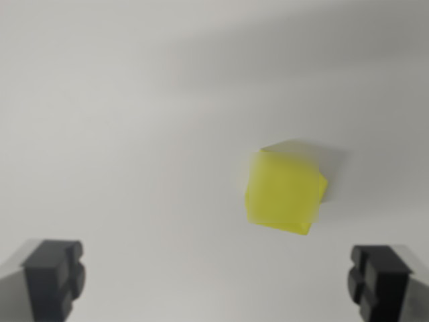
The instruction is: Pick yellow cube
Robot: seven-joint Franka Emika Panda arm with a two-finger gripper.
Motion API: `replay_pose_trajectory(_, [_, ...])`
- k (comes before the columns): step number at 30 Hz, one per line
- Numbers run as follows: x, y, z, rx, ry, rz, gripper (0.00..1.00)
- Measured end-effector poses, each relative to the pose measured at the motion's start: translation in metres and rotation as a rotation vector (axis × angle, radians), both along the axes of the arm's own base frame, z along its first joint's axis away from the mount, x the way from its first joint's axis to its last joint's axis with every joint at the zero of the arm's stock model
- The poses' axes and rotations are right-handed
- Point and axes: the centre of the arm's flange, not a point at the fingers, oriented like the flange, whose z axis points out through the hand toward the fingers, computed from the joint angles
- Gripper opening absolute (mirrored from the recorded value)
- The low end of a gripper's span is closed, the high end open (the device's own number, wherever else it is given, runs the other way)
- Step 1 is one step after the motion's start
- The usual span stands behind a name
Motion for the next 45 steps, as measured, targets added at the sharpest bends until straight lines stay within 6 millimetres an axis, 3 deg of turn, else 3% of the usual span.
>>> replay_pose_trajectory(45, [-0.055, -0.025, -0.113, -0.003, -0.018, -0.141, 1.00])
